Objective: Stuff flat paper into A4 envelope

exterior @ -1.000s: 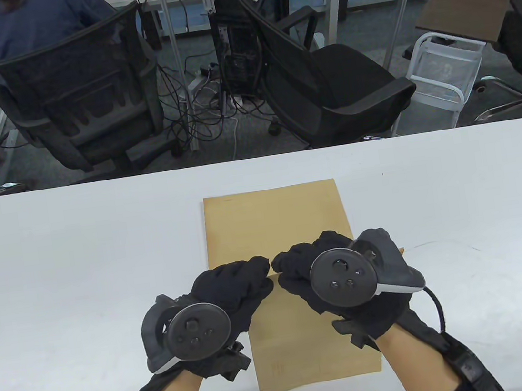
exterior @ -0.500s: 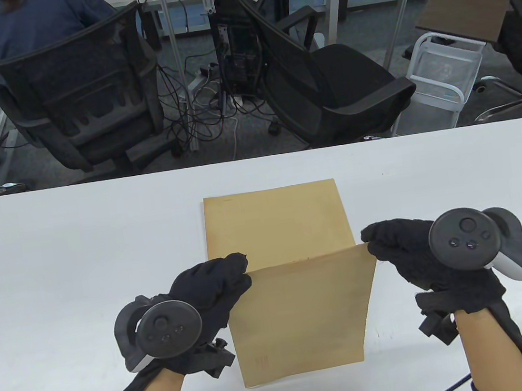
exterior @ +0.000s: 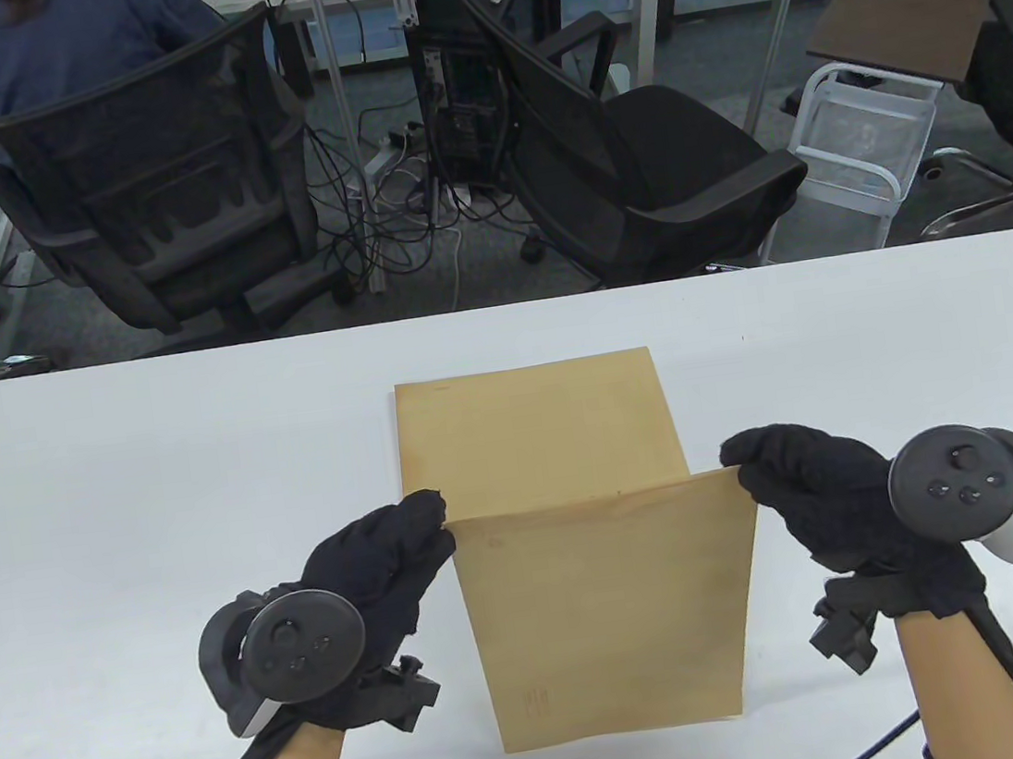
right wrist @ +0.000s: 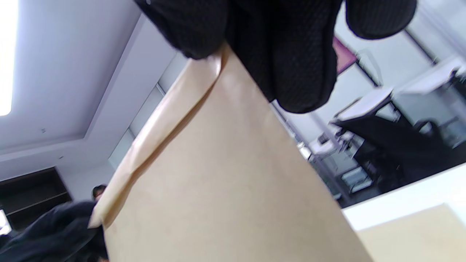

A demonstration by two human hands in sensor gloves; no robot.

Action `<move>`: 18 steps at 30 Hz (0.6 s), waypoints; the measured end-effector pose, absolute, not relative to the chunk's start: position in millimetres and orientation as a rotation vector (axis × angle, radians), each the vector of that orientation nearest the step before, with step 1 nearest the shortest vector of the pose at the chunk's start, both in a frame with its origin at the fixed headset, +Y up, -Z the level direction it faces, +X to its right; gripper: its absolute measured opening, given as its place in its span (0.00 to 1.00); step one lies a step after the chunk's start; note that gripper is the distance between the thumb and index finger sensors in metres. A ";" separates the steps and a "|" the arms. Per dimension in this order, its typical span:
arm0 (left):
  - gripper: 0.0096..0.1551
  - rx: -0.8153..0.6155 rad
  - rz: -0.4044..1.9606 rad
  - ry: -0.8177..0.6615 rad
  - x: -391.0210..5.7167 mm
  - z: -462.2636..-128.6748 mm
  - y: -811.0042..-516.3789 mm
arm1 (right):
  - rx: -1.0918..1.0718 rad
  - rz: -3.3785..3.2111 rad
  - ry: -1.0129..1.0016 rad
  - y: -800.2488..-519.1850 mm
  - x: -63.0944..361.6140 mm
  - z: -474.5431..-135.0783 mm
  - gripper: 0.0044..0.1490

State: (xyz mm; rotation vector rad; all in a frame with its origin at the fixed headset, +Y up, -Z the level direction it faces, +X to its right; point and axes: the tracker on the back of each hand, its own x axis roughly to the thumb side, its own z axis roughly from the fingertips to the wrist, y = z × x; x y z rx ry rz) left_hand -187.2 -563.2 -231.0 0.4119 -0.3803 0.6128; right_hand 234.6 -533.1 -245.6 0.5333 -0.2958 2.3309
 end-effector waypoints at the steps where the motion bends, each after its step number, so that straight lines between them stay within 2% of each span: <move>1: 0.24 0.403 0.630 -0.368 -190.5 -230.1 -565.7 | 0.503 2.323 -0.332 -532.8 240.4 -243.2 0.24; 3: 0.24 0.396 0.671 -0.354 -195.9 -226.4 -570.3 | 0.525 2.209 -0.377 -528.8 248.8 -236.7 0.24; 5: 0.30 0.396 0.680 -0.365 -195.3 -222.4 -570.4 | 0.580 2.073 -0.387 -520.7 252.4 -227.3 0.24; 8: 0.56 0.393 0.662 -0.416 -182.2 -212.2 -562.9 | 0.666 1.984 -0.475 -505.7 247.1 -211.3 0.24; 11: 0.67 0.403 0.607 -0.508 -160.8 -199.9 -552.2 | 0.766 2.001 -0.535 -497.3 225.2 -196.7 0.25; 14: 0.71 0.381 0.537 -0.577 -139.9 -189.4 -545.5 | 0.870 2.080 -0.471 -500.5 196.7 -189.3 0.25; 18: 0.69 0.226 0.511 -0.634 -117.0 -187.7 -549.4 | 1.020 2.033 -0.269 -514.3 157.5 -189.3 0.25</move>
